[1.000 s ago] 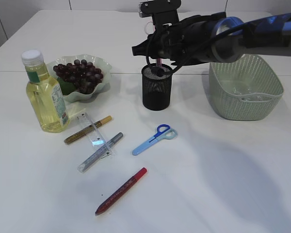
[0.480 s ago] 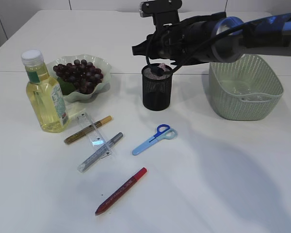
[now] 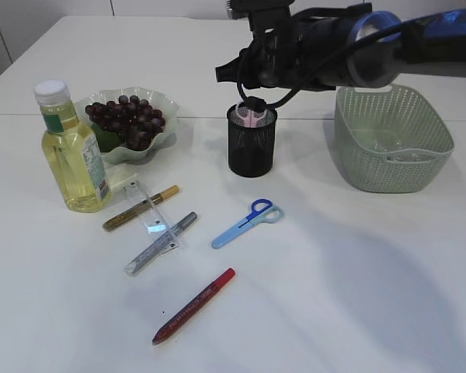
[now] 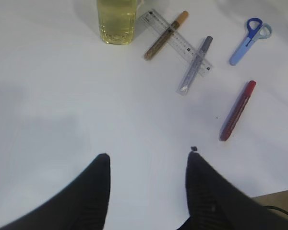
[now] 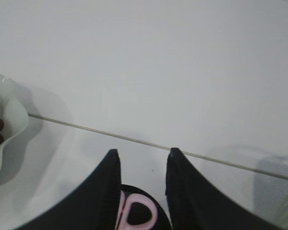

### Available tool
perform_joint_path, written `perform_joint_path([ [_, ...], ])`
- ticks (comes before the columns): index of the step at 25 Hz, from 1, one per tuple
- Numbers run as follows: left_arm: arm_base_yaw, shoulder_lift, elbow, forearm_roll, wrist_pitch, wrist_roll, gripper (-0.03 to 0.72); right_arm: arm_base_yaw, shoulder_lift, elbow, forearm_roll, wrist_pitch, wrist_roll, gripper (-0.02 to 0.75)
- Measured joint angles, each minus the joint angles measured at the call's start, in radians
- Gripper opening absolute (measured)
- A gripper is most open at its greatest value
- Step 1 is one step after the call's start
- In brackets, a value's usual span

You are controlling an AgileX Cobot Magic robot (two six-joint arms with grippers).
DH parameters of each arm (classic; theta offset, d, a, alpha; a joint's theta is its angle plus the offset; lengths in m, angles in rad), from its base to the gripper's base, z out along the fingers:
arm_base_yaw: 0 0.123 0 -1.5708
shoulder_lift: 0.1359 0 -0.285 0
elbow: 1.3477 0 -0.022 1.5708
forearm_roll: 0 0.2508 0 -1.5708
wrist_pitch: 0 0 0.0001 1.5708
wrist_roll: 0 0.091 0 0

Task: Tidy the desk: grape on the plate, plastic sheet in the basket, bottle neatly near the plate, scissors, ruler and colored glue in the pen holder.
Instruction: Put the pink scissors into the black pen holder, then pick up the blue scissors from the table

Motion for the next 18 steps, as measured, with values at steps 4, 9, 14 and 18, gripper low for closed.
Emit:
perform_joint_path([
  [4, 0.0, 0.0, 0.0, 0.0, 0.0, 0.0, 0.372, 0.01, -0.042, -0.002, 0.148, 0.106, -0.181, 0.271],
  [9, 0.0, 0.0, 0.0, 0.0, -0.002, 0.0, 0.372, 0.04, -0.067, -0.002, 0.344, 0.326, -0.419, 0.271],
  [14, 0.0, 0.0, 0.0, 0.0, 0.003, 0.0, 0.372, 0.07, -0.091, -0.002, 0.56, 0.543, -0.644, 0.271],
  [18, 0.0, 0.0, 0.0, 0.011, 0.011, 0.0, 0.372, 0.076, -0.121, -0.007, 0.726, 0.653, -0.763, 0.26],
])
